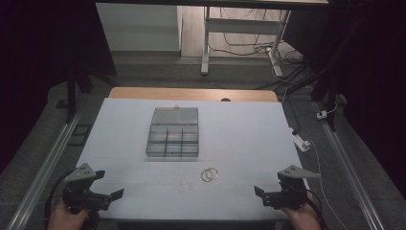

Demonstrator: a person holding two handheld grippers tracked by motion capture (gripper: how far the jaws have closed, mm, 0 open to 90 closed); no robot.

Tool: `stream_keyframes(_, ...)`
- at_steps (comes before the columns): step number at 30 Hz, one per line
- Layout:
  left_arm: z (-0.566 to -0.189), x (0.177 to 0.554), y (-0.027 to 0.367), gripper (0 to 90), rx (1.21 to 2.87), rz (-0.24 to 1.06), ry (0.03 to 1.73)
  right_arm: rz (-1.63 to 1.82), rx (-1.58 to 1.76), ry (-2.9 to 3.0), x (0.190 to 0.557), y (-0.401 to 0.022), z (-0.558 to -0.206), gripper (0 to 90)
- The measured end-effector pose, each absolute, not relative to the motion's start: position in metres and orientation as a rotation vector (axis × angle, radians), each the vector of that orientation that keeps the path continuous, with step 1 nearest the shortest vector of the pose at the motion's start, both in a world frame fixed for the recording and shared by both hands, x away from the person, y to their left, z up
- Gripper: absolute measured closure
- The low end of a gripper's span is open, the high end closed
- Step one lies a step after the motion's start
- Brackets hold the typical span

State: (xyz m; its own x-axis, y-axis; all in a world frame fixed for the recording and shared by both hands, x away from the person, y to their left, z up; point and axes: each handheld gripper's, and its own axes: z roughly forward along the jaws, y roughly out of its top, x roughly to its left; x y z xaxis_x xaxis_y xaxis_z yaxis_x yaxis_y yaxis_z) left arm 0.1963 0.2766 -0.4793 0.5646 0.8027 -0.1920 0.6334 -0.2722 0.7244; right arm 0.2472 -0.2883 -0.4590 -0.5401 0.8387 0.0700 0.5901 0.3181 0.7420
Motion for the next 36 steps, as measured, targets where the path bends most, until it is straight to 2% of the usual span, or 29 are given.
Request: stream_keyframes(36,-0.48,0.1967,0.2736,0.0,2.047,0.261,1.124,1.036,1.262,2.336,0.2511,-0.2842,-0.4607,0.0)
